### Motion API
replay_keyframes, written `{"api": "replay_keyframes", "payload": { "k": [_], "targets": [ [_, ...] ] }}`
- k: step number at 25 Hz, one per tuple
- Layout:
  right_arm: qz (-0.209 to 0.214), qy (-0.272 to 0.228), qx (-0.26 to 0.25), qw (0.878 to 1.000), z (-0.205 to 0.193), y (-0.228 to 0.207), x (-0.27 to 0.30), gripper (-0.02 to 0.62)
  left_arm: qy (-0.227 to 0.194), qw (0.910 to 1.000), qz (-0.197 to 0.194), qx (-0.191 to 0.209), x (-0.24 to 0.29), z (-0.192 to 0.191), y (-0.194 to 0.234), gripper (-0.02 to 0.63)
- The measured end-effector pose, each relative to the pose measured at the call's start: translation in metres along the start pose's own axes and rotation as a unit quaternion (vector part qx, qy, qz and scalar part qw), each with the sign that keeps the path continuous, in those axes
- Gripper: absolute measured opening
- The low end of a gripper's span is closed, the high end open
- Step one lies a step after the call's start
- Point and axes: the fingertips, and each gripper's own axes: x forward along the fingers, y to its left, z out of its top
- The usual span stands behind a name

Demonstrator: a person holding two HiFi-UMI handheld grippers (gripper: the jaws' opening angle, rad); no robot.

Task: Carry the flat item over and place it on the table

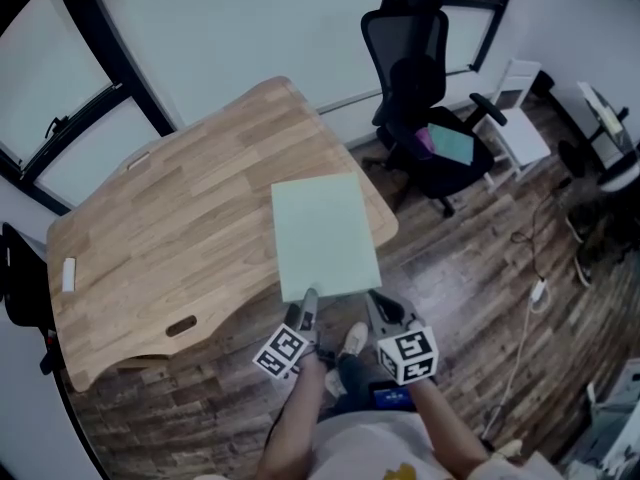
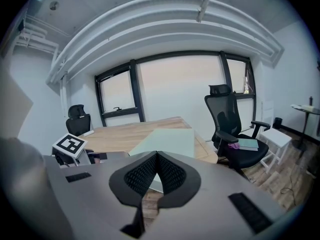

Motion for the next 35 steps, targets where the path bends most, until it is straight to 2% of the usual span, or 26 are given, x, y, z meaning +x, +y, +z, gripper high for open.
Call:
{"api": "replay_keyframes", "payload": {
  "k": [6, 9, 12, 15, 18, 25, 29, 30, 31, 32, 35],
  "targets": [
    [0.004, -0.006, -0.004, 1.000, 0.003, -0.001, 0.002, -0.002, -0.005, 0.9978, 0.007, 0.065, -0.007, 0.007, -0.004, 0.389],
    [0.004, -0.006, -0.004, 1.000, 0.004, -0.003, 0.002, -0.002, -0.011, 0.9971, -0.002, 0.076, -0.010, 0.010, -0.009, 0.381],
    [0.002, -0.004, -0.004, 1.000, 0.003, -0.006, 0.002, -0.002, -0.009, 0.9960, -0.002, 0.089, -0.014, 0.010, -0.008, 0.343],
    [0.001, -0.006, -0.006, 1.000, 0.004, -0.008, 0.002, -0.002, -0.008, 0.9964, 0.000, 0.085, -0.016, 0.011, -0.006, 0.342],
    [0.002, -0.009, -0.009, 1.000, 0.003, -0.009, 0.004, -0.002, -0.008, 0.9964, -0.005, 0.084, -0.017, 0.011, -0.006, 0.302],
    [0.000, -0.012, -0.012, 1.000, 0.003, -0.007, 0.000, -0.002, 0.003, 0.9902, -0.033, 0.136, -0.022, 0.010, -0.022, 0.294],
    [0.001, -0.008, -0.008, 1.000, 0.008, -0.001, -0.006, -0.002, -0.010, 0.9829, -0.028, 0.182, -0.026, 0.019, -0.033, 0.210],
    [0.000, -0.010, -0.008, 1.000, 0.009, -0.001, -0.007, -0.002, -0.012, 0.9803, -0.026, 0.195, -0.028, 0.021, -0.037, 0.144],
    [-0.002, -0.015, -0.009, 1.000, 0.010, -0.001, -0.009, -0.002, -0.014, 0.9782, -0.026, 0.205, -0.029, 0.023, -0.041, 0.027],
    [-0.004, -0.019, -0.011, 1.000, 0.011, -0.002, -0.010, -0.002, -0.013, 0.9765, -0.030, 0.213, -0.029, 0.023, -0.046, 0.003],
    [-0.011, -0.030, -0.013, 0.999, 0.012, -0.003, -0.013, -0.002, -0.015, 0.9705, -0.051, 0.235, -0.032, 0.025, -0.062, 0.002]
  ]
}}
